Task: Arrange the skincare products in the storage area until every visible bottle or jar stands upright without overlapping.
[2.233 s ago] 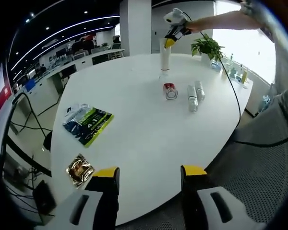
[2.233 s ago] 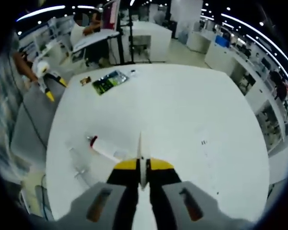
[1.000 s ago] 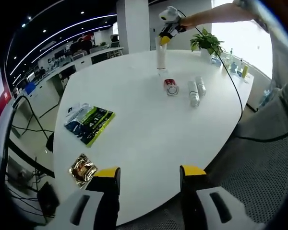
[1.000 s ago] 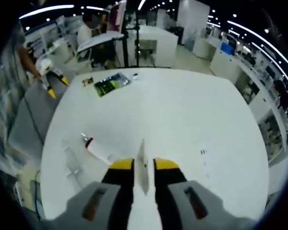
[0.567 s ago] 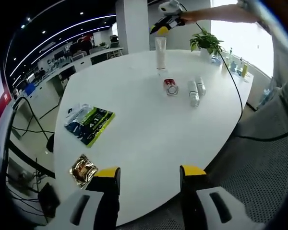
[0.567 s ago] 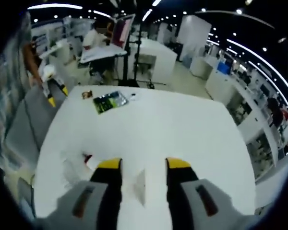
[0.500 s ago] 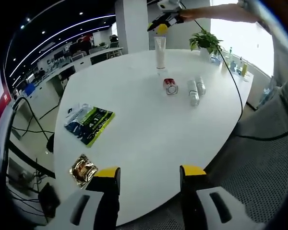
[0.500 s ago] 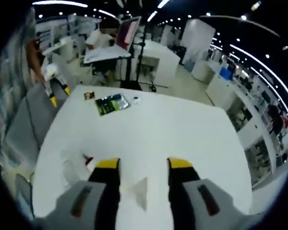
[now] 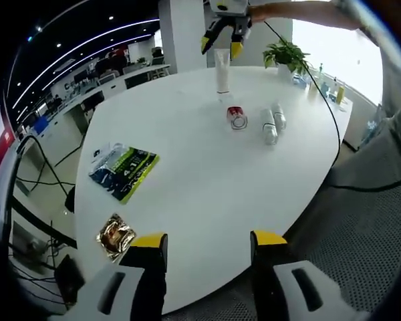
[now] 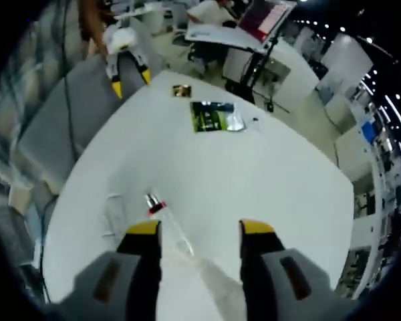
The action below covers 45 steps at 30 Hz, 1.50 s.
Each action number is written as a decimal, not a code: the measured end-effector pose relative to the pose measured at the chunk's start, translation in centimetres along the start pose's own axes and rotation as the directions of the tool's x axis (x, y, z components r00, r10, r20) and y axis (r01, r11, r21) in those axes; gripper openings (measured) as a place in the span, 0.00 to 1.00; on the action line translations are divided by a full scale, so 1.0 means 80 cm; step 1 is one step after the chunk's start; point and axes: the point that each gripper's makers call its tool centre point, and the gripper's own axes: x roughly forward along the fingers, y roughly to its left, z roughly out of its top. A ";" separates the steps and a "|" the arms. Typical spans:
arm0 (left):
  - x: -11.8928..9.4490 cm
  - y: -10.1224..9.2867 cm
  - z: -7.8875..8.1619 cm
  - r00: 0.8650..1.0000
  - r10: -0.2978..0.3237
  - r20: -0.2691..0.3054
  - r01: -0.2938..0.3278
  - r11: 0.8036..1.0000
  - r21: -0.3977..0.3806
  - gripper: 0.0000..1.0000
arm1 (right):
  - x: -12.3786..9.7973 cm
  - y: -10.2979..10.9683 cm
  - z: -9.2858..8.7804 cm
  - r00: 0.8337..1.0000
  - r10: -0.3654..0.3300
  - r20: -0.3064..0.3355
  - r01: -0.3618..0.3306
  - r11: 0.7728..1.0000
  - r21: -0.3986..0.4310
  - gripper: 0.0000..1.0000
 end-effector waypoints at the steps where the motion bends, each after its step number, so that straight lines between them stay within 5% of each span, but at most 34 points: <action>1: 0.000 0.000 0.000 1.000 0.001 -0.001 -0.001 1.000 0.000 0.51 | 0.013 0.012 -0.004 0.999 0.037 -0.030 -0.037 0.999 -0.004 0.45; 7: 0.000 0.001 -0.002 1.000 0.003 -0.006 -0.003 1.000 0.001 0.51 | 0.064 0.048 -0.027 0.982 0.116 -0.148 -0.128 0.989 -0.069 0.48; 15: 0.001 0.002 -0.004 1.000 0.003 -0.015 -0.003 1.000 0.004 0.51 | 0.108 0.060 -0.046 0.971 0.160 -0.175 -0.177 0.981 -0.084 0.47; 27: 0.002 0.001 -0.008 0.999 0.002 -0.033 -0.002 1.000 0.007 0.51 | 0.126 0.059 -0.069 0.952 0.185 -0.244 -0.220 0.967 -0.125 0.43; 45: 0.004 0.000 -0.013 0.999 -0.003 -0.054 0.004 1.000 0.007 0.51 | 0.154 0.059 -0.082 0.950 0.174 -0.258 -0.208 0.972 -0.108 0.34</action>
